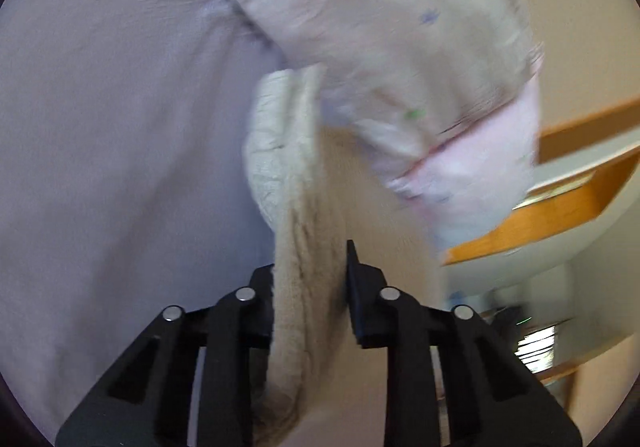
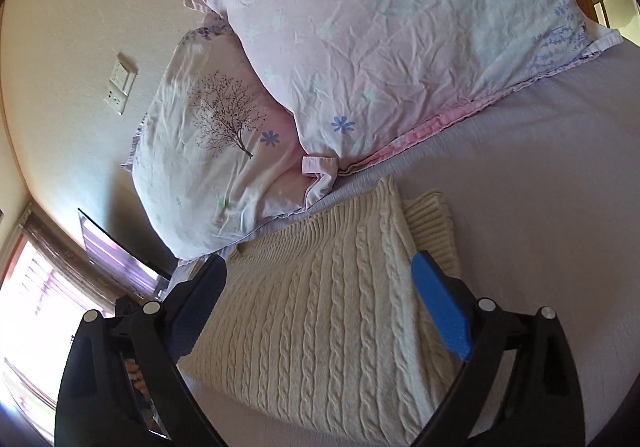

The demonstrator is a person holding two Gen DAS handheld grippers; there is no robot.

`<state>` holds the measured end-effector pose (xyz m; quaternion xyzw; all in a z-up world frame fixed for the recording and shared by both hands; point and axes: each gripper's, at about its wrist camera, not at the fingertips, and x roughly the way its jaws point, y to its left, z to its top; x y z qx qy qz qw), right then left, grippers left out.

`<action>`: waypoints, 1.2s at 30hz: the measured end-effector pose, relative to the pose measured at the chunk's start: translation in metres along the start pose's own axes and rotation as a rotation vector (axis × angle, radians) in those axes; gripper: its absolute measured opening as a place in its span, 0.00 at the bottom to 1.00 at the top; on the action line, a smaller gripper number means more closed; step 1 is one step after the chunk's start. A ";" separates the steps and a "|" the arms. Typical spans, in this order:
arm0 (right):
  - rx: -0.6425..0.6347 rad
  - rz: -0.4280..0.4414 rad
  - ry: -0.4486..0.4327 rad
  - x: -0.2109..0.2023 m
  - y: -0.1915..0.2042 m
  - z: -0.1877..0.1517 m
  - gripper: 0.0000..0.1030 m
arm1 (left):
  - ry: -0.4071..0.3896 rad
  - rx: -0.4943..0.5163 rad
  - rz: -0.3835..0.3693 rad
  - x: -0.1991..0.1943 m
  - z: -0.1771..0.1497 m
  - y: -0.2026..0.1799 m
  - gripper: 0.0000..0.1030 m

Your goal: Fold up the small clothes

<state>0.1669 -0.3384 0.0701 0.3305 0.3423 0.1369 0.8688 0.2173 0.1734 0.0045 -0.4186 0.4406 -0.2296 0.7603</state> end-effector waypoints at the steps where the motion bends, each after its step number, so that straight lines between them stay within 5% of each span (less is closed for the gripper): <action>1: -0.004 0.003 -0.006 -0.005 -0.001 0.000 0.93 | -0.012 0.010 -0.050 0.000 0.000 -0.015 0.21; 4: -0.015 -0.003 -0.053 -0.026 -0.006 0.000 0.93 | -0.013 0.099 -0.226 0.021 -0.002 -0.085 0.19; 7: -0.027 -0.034 -0.124 -0.048 -0.009 0.001 0.93 | 0.070 0.156 -0.427 0.082 -0.021 -0.157 0.19; 11: 0.008 -0.083 -0.165 -0.064 -0.020 0.005 0.93 | 0.411 0.206 -0.498 0.207 -0.078 -0.223 0.30; 12: 0.026 -0.096 -0.158 -0.067 -0.025 0.006 0.93 | 0.453 0.207 -0.493 0.216 -0.086 -0.226 0.32; 14: 0.050 -0.096 -0.135 -0.073 -0.033 0.008 0.96 | 0.445 0.235 -0.485 0.211 -0.089 -0.223 0.52; 16: 0.061 -0.082 -0.103 -0.075 -0.041 0.012 0.99 | 0.273 0.271 -0.410 0.177 -0.071 -0.203 0.80; 18: 0.092 -0.041 -0.027 -0.063 -0.049 0.018 0.99 | 0.156 0.267 -0.286 0.152 -0.054 -0.179 0.82; 21: 0.144 -0.022 0.129 -0.029 -0.061 0.023 0.99 | 0.149 0.224 -0.103 0.144 -0.043 -0.145 0.82; 26: 0.178 -0.064 0.264 0.016 -0.072 0.021 0.99 | 0.269 0.248 -0.022 0.171 -0.059 -0.130 0.82; 29: 0.180 -0.043 0.266 0.024 -0.072 0.021 0.99 | 0.315 0.269 0.000 0.193 -0.067 -0.129 0.82; 31: 0.161 -0.019 0.278 0.031 -0.069 0.021 0.83 | 0.316 0.310 0.017 0.202 -0.071 -0.136 0.82; 32: 0.151 -0.021 0.298 0.037 -0.069 0.019 0.53 | 0.315 0.323 0.020 0.202 -0.072 -0.139 0.81; 36: 0.123 0.039 0.266 0.041 -0.059 0.018 0.41 | 0.295 0.335 -0.010 0.208 -0.074 -0.139 0.43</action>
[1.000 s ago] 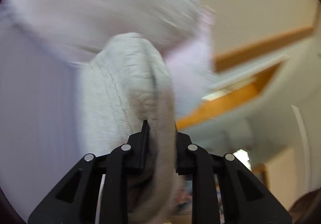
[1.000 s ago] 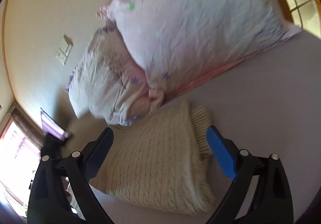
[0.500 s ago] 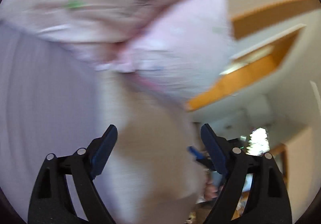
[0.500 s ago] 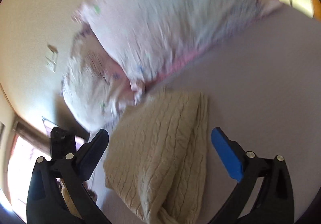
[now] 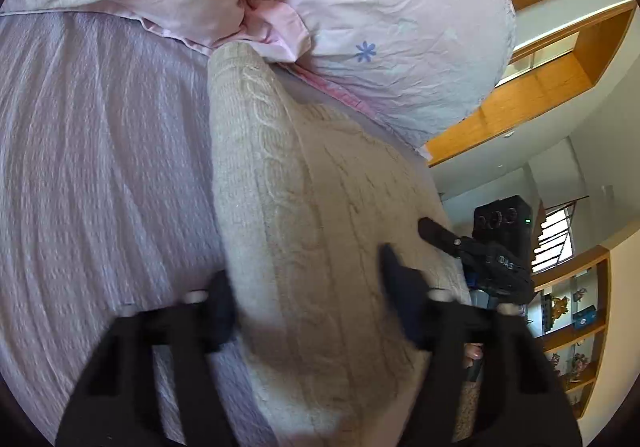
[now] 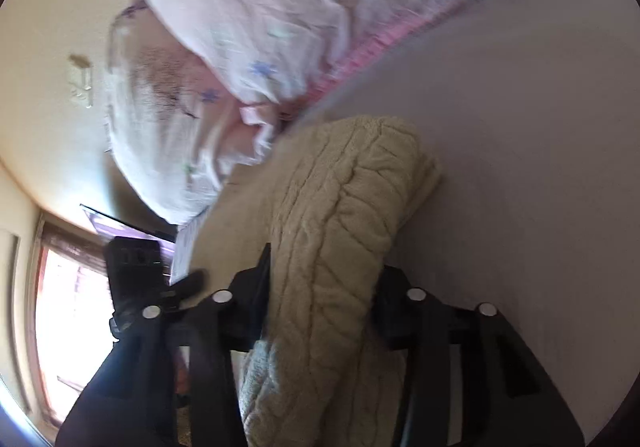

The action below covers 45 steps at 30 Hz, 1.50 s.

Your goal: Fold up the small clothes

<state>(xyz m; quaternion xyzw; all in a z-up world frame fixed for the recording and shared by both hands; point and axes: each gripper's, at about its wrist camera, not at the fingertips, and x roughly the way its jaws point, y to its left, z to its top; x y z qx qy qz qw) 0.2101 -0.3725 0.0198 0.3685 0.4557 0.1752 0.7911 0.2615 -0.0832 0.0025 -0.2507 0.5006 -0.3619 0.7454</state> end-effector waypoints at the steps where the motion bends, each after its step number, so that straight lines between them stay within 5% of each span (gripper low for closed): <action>1: -0.022 0.010 -0.012 -0.001 0.011 0.002 0.40 | -0.004 0.003 -0.023 -0.005 0.004 -0.002 0.39; 6: -0.162 0.059 -0.007 0.025 0.073 0.012 0.33 | -0.111 0.092 0.049 -0.063 0.014 0.004 0.39; 8: -0.161 0.035 -0.017 0.045 0.083 0.019 0.35 | -0.153 0.082 0.132 -0.082 0.025 0.016 0.48; 10: -0.176 -0.125 -0.037 0.068 0.090 0.028 0.50 | -0.206 0.046 0.283 -0.104 0.031 0.030 0.52; 12: -0.179 -0.243 -0.094 0.068 0.095 0.025 0.52 | -0.269 0.055 0.318 -0.130 0.022 0.032 0.67; 13: -0.164 -0.184 -0.098 0.064 0.095 0.022 0.53 | -0.294 0.077 0.333 -0.140 0.015 0.030 0.76; 15: -0.140 -0.080 -0.090 0.054 0.096 0.014 0.53 | -0.334 0.136 0.390 -0.155 0.000 0.022 0.79; 17: -0.143 -0.092 -0.085 0.052 0.098 0.012 0.55 | -0.338 0.168 0.421 -0.160 -0.012 0.019 0.83; 18: -0.146 -0.126 -0.060 0.059 0.097 0.014 0.45 | -0.334 0.179 0.423 -0.161 -0.021 0.020 0.85; 19: -0.148 -0.170 -0.033 0.069 0.096 0.014 0.23 | -0.329 0.178 0.422 -0.158 -0.024 0.021 0.86; 20: -0.150 -0.200 -0.026 0.076 0.093 0.015 0.15 | -0.320 0.173 0.420 -0.159 -0.031 0.024 0.87; 23: -0.136 -0.315 -0.128 0.072 0.093 0.016 0.17 | -0.276 0.131 0.465 -0.154 -0.054 0.025 0.95; 25: -0.185 -0.386 -0.178 0.059 0.105 0.005 0.24 | -0.275 0.064 0.546 -0.155 -0.074 0.027 0.98; 26: -0.216 -0.415 -0.204 0.051 0.110 -0.003 0.40 | -0.286 0.037 0.561 -0.153 -0.081 0.026 0.98; 27: -0.267 -0.438 -0.243 0.036 0.121 -0.020 0.74 | -0.286 0.017 0.567 -0.150 -0.090 0.025 0.98; 29: -0.334 -0.397 -0.283 0.014 0.129 -0.043 0.96 | -0.273 0.018 0.587 -0.144 -0.099 0.022 0.98; 33: -0.451 -0.464 -0.285 -0.009 0.141 -0.103 0.99 | -0.270 0.118 0.714 -0.125 -0.118 0.001 0.98; 38: -0.519 -0.586 -0.174 0.014 0.134 -0.142 0.99 | -0.140 0.240 0.825 -0.090 -0.124 -0.009 0.98; 41: -0.535 -0.591 -0.115 0.032 0.130 -0.158 0.99 | -0.091 0.233 0.837 -0.081 -0.121 -0.002 0.98; 45: -0.510 -0.590 -0.070 0.053 0.128 -0.157 0.99 | -0.127 0.229 0.847 -0.083 -0.123 0.000 0.98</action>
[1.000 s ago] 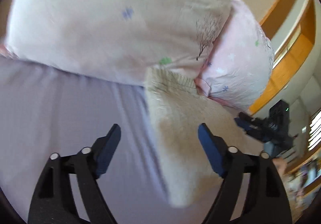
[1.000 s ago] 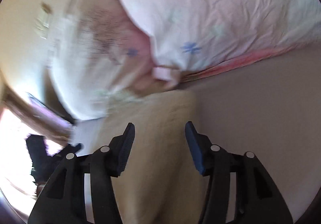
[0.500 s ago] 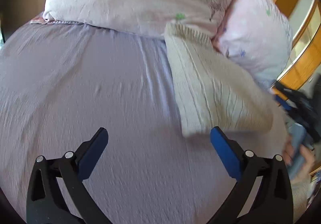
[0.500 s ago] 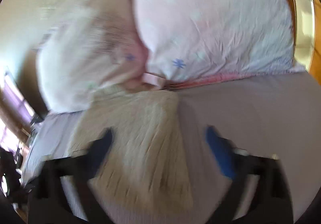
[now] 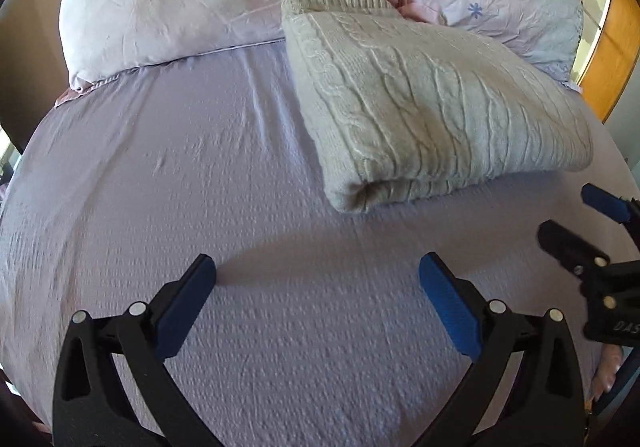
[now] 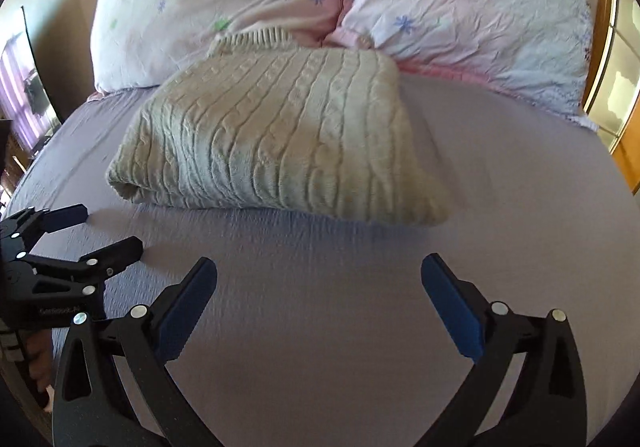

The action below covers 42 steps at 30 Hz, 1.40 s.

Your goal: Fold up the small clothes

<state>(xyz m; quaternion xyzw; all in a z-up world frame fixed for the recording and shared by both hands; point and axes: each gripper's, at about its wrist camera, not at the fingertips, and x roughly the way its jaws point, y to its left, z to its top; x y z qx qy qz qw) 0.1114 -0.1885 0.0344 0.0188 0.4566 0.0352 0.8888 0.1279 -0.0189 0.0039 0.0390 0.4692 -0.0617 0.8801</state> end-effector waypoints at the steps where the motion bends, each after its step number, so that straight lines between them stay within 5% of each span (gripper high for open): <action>1: 0.002 0.000 0.014 0.003 0.001 0.001 0.99 | -0.013 0.001 0.000 0.000 -0.001 0.000 0.98; 6: -0.042 -0.028 0.074 0.013 0.013 0.001 0.99 | -0.031 0.005 -0.003 -0.001 -0.004 0.001 0.98; 42: -0.037 -0.031 0.073 0.010 0.014 0.000 0.99 | -0.032 0.020 -0.009 -0.001 -0.003 0.001 0.98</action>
